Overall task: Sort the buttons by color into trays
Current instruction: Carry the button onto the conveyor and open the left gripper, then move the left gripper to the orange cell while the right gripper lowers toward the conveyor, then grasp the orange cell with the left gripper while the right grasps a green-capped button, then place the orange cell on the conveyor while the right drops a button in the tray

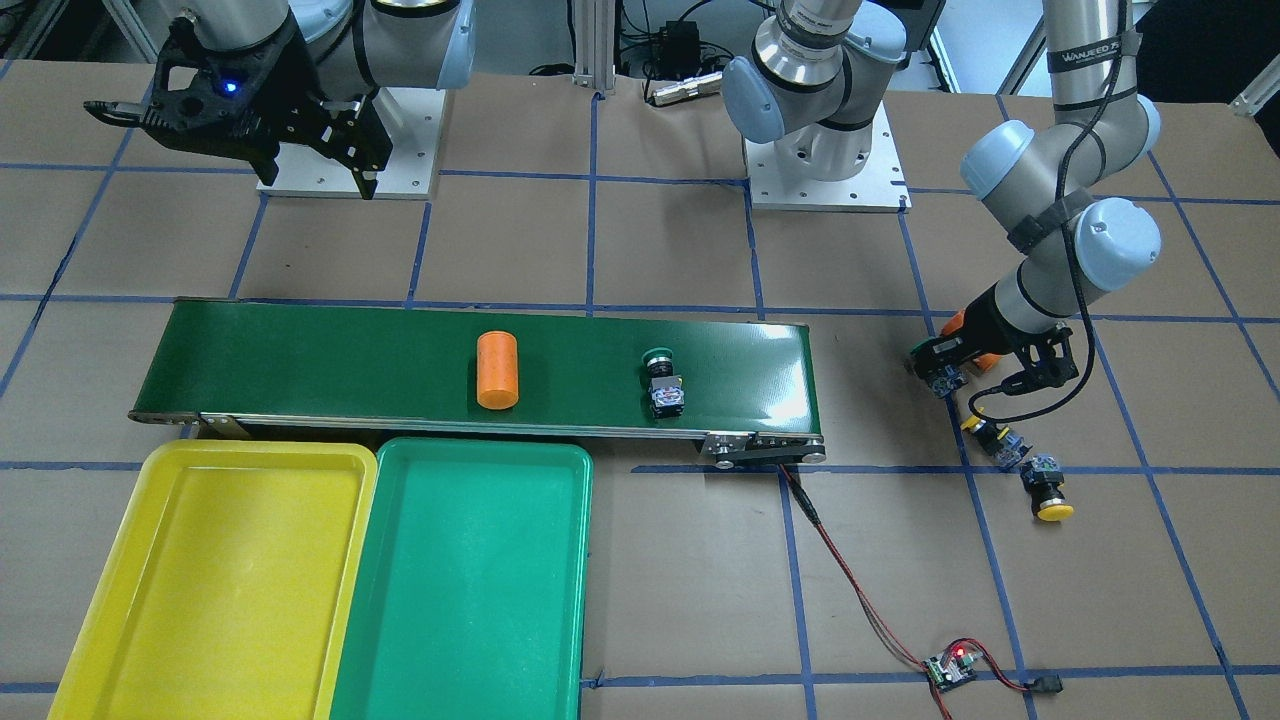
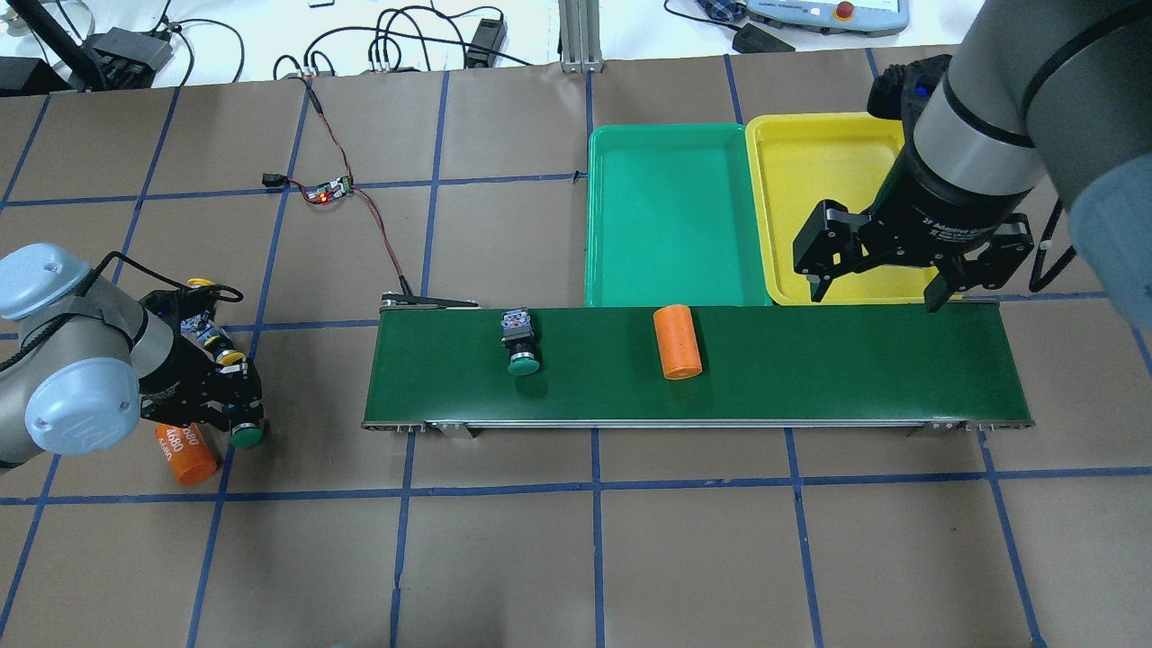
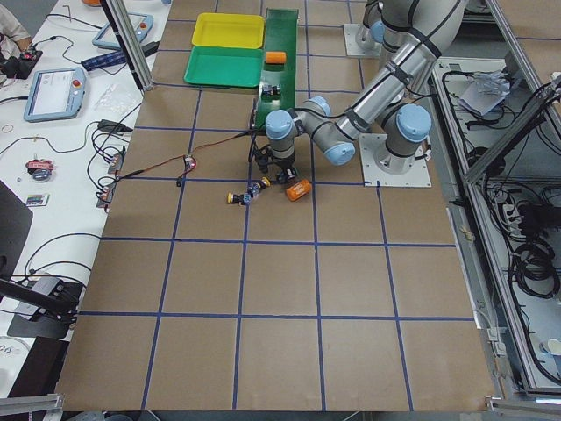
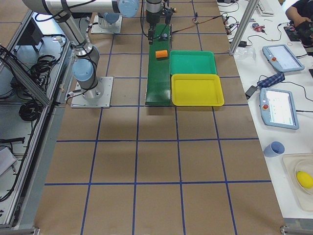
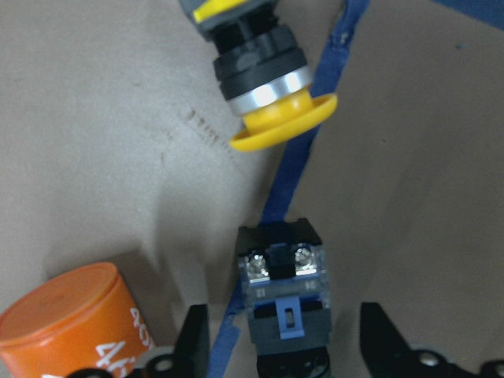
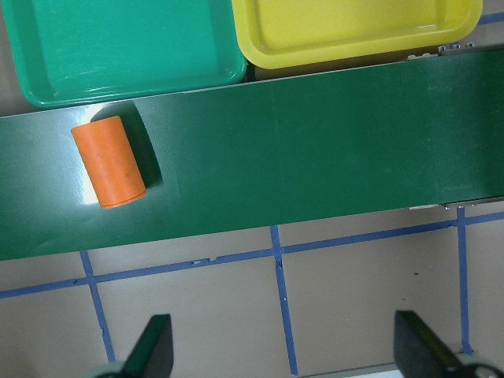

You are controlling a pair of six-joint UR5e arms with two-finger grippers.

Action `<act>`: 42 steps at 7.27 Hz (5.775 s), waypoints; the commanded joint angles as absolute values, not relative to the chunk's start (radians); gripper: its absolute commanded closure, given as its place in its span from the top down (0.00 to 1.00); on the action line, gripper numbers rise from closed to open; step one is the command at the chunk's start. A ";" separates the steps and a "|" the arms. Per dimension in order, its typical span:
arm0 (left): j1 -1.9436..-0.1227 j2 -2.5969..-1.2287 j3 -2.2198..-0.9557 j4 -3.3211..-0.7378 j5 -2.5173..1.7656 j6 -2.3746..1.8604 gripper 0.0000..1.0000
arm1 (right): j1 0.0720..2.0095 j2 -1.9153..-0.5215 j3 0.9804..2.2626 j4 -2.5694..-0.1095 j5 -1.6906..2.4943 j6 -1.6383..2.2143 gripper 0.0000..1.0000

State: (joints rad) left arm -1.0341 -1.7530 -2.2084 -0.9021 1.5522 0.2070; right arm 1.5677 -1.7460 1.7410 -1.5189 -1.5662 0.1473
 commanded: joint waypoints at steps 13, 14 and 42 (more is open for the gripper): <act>-1.592 -1.730 -2.008 -1.002 1.519 0.054 0.11 | 1.562 -1.727 1.741 -1.523 -1.615 0.121 1.00; -1.597 -1.742 -2.014 -0.999 1.516 0.029 0.99 | 1.560 -1.726 1.741 -1.520 -1.615 0.126 1.00; -1.405 -1.612 -2.053 -1.029 1.506 0.230 0.00 | 1.796 -1.289 1.870 -2.017 -1.575 0.505 0.24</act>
